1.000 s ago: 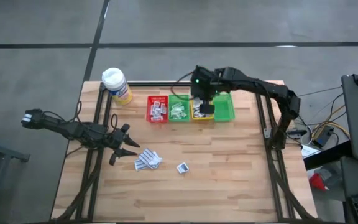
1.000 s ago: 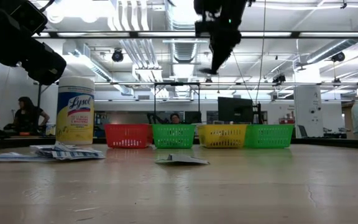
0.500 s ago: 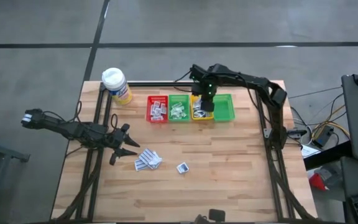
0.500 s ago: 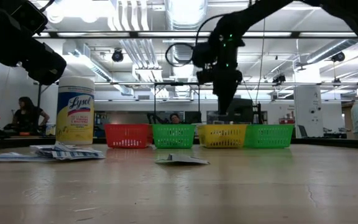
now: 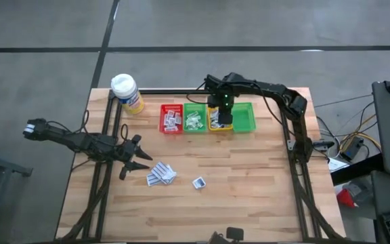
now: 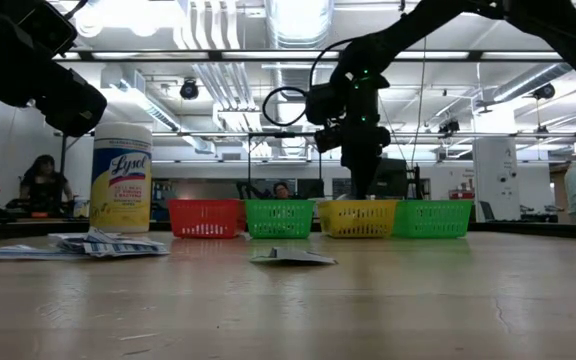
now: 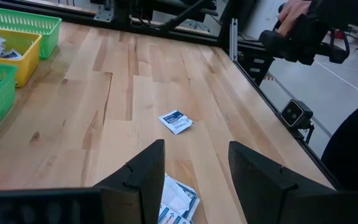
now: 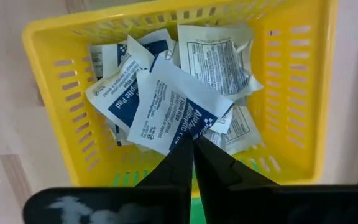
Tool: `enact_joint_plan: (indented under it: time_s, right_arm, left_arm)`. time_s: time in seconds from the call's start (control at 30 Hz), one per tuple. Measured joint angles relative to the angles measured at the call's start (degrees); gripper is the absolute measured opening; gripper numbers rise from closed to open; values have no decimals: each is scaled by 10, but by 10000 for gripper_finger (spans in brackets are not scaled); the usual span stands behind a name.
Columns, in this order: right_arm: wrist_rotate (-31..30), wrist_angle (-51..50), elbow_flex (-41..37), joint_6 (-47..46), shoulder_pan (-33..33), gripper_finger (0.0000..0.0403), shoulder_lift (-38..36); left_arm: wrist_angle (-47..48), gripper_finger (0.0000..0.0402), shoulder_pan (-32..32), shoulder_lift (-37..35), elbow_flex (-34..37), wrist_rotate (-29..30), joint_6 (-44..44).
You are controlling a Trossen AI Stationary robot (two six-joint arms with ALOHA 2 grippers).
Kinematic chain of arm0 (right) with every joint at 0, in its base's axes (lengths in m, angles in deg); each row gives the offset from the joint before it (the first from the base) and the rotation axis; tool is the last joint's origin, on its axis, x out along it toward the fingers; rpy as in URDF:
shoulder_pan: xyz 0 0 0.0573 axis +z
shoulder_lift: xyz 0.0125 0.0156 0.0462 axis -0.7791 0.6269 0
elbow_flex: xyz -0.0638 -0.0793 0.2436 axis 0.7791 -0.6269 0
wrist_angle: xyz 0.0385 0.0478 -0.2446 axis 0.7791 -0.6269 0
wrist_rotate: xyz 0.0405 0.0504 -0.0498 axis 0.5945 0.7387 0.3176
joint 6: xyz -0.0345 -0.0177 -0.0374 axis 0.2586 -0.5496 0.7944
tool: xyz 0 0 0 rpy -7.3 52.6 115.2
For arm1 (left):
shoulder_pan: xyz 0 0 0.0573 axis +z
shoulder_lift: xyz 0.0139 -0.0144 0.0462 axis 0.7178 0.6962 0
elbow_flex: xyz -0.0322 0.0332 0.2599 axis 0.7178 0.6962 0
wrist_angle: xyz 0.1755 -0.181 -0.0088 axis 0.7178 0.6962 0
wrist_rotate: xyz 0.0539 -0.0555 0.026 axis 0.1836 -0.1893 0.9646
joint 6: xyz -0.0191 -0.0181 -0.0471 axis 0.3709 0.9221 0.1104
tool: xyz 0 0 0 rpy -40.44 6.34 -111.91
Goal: Pick & Place First Aid Supplies
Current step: Put the alcohol pad into the yellow bin
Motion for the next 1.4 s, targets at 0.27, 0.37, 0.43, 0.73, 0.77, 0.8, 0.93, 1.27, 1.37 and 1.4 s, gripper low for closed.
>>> enact_joint_plan:
  time_s: [0.27, 0.37, 0.43, 0.73, 0.77, 0.8, 0.93, 1.27, 1.37, 1.4]
  right_arm:
    - [-1, 1, 0, -3, -5, 82, 0]
    - [-2, -2, 6, -5, -6, 116, 0]
    - [-2, -15, 15, -16, -5, 132, -3]
    - [198, -33, 26, 2, 75, 141, -117]
    - [198, -31, 26, 9, 91, 138, -130]
    - [198, -31, 26, 13, 109, 135, -141]
    - [195, -21, 26, 18, 191, 123, -170]
    - [136, 50, 25, -13, 365, 105, -152]
    - [106, 82, 24, -21, 397, 102, -142]
    - [101, 94, 25, -23, 405, 101, -136]
  left_arm:
    - [0, 172, 0, 0, 0, 0, 0]
    - [0, 172, 0, 0, 0, 0, 0]
    - [0, 172, 0, 0, 0, 0, 0]
    - [0, 172, 0, 0, 0, 0, 0]
    - [0, 172, 0, 0, 0, 0, -1]
    - [0, 172, 0, 0, 0, 0, -1]
    - [0, 172, 0, 0, 0, 0, -1]
    - [2, 172, 0, 0, 0, 0, -2]
    - [2, 172, 0, 0, 0, 0, -4]
    - [2, 172, 0, 0, 0, 0, -4]
